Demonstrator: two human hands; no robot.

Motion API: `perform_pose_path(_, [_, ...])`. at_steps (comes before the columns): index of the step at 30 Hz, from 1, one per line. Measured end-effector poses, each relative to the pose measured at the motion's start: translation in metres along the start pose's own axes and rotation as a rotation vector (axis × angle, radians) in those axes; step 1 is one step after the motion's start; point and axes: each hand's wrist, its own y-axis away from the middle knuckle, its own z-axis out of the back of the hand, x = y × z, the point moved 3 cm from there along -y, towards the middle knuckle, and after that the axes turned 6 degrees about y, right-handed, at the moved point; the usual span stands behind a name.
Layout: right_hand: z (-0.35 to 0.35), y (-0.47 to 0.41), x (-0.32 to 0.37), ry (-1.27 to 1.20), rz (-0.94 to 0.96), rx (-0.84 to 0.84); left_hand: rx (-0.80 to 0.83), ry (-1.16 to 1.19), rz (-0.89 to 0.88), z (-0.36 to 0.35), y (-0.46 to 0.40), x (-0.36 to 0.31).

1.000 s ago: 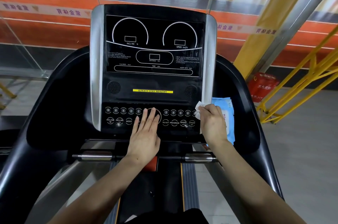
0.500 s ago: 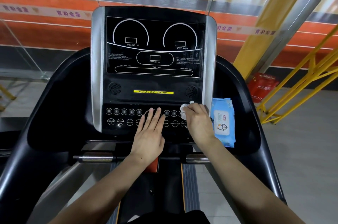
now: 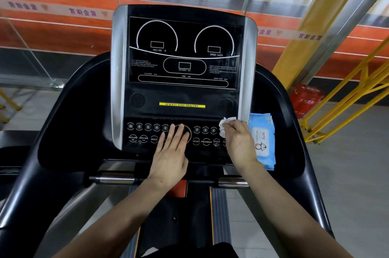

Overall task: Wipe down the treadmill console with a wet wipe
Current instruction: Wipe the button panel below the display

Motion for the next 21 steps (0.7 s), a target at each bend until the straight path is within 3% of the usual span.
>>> perform_pose_path(21, [-0.026, -0.006, 0.073, 0.000, 0.079, 0.047, -0.049, 0.013, 0.030, 0.018, 0.016, 0.057])
